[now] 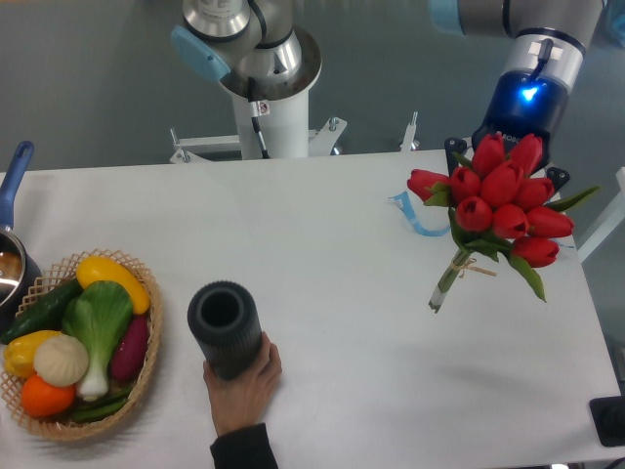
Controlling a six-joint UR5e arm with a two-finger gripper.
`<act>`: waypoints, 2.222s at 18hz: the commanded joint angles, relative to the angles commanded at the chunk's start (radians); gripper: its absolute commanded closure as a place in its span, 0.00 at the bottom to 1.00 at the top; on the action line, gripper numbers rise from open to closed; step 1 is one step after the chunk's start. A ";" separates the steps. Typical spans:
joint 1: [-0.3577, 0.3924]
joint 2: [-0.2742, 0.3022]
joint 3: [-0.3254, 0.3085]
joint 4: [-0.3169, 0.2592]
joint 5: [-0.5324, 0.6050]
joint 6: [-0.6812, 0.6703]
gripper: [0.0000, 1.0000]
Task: Place the flowers on the table
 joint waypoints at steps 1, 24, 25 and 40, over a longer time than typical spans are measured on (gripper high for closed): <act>0.000 0.002 -0.005 0.000 0.000 0.005 0.66; -0.324 -0.040 -0.023 -0.018 1.096 0.047 0.66; -0.337 -0.060 -0.018 -0.018 1.126 0.048 0.67; -0.469 -0.368 0.049 -0.011 1.378 0.035 0.66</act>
